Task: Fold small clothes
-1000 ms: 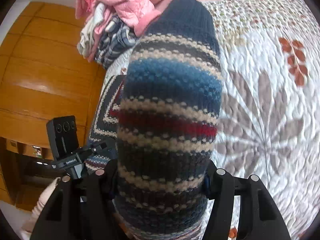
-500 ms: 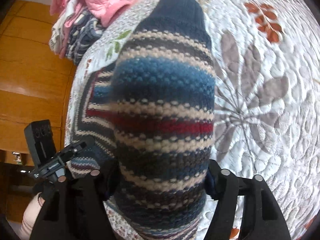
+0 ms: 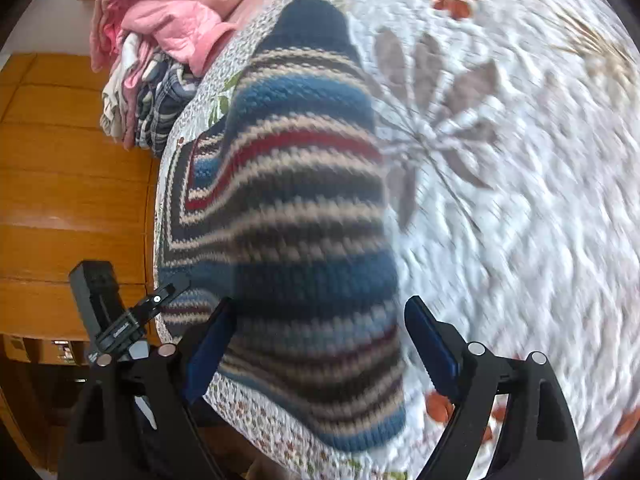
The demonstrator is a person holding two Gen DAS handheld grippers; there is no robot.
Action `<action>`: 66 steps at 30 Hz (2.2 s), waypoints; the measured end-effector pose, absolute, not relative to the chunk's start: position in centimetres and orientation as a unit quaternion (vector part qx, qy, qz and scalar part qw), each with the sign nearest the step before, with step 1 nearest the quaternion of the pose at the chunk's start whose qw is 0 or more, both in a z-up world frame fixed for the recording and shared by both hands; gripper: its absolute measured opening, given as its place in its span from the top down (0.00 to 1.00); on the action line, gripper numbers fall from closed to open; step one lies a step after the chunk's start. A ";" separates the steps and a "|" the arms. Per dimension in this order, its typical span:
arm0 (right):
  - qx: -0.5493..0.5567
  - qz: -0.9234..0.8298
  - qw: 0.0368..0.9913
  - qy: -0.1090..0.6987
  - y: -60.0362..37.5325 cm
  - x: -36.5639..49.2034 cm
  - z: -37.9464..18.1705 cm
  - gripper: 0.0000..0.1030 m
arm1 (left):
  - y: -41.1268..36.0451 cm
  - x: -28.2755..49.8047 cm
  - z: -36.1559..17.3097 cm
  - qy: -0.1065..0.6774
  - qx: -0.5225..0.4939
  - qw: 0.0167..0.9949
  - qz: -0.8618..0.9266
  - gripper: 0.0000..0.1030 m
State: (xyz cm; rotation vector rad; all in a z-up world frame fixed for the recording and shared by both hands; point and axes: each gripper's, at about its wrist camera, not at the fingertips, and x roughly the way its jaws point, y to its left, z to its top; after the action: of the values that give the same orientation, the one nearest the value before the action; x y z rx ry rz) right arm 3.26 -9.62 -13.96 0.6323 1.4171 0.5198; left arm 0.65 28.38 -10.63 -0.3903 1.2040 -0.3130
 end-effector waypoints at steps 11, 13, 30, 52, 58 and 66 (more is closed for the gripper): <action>0.220 0.163 0.733 0.623 -9.8 -2.2 -11.9 0.22 | 29.2 -6.5 -7.6 0.540 -0.169 0.820 -0.090 0.33; 0.201 0.153 0.740 0.623 -10.2 -3.0 -11.8 0.22 | 29.3 -7.1 -7.8 0.543 -0.168 0.818 -0.086 0.33; 0.132 0.105 0.731 0.661 -8.3 -3.5 -14.9 0.21 | 30.1 -7.6 -11.8 0.580 -0.152 0.799 -0.045 0.28; 0.085 0.063 0.799 0.592 -7.2 -8.8 -7.3 0.04 | 28.7 -13.1 -5.3 0.560 -0.118 0.820 -0.006 0.12; 0.061 0.041 0.809 0.583 -6.7 -10.3 -6.5 0.04 | 27.7 -14.4 -4.4 0.553 -0.091 0.828 0.002 0.12; 0.051 0.059 0.816 0.573 -5.1 -11.8 -5.4 0.04 | 27.2 -15.3 -2.6 0.534 -0.069 0.842 0.013 0.11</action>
State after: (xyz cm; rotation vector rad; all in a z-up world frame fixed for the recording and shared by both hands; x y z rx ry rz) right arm -11.83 -5.13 -5.40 0.1079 1.2215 0.1256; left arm -15.30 27.16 -2.64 -0.1460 1.1283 0.0284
